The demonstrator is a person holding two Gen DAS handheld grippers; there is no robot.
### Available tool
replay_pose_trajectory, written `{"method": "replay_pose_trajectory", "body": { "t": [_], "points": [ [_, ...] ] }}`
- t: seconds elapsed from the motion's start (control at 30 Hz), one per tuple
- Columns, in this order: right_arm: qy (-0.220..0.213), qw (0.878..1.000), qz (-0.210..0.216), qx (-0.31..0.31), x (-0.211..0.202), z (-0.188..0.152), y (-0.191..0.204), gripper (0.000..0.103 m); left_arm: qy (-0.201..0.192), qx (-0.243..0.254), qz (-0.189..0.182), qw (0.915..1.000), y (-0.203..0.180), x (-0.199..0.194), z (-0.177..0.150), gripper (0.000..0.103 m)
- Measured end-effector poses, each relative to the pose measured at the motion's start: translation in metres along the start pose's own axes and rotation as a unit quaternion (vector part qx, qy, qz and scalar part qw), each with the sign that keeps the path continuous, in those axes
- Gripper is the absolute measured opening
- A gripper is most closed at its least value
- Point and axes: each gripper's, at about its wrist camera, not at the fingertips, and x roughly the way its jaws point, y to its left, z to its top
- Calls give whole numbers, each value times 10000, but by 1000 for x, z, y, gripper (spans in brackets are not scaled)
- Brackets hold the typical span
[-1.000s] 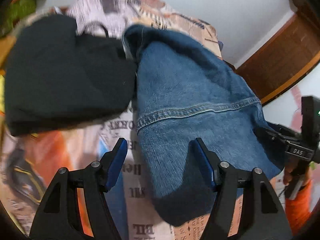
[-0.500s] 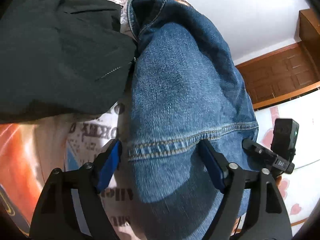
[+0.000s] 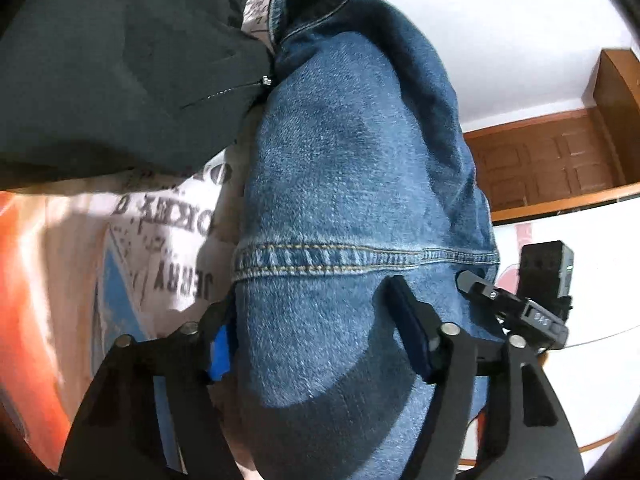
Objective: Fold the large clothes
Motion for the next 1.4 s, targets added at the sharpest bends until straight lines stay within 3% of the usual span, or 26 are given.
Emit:
{"method": "replay_pose_trajectory", "body": {
  "t": [0.23,0.47,0.67,0.8,1.0,1.23,1.4],
  "points": [
    [-242,9968,-231,-721,-25,-17,45,30,-192,799,355,9960,-57,-44,-30,44],
    [-604,9927,22,-1046,-47,-9,99,29,-1030,1432,494,9831,-97,-128,-47,42],
    [-943,9831,186,-1557,-40,13,164,29,-1621,1456,519,9746,-94,-198,-40,42],
    [-1016,9771,393,-1827,-19,36,203,29,-2098,1463,708,9642,-80,-247,-26,42],
    [-1151,9675,674,-2150,32,75,249,29,-2580,1414,1060,9499,-54,-285,19,42],
    [-921,9713,682,-2083,118,105,252,29,-2393,1119,1562,9518,6,-263,77,42],
    [-481,9790,106,-1980,194,117,232,29,-1804,957,2334,9507,68,-204,105,43]
  ]
}}
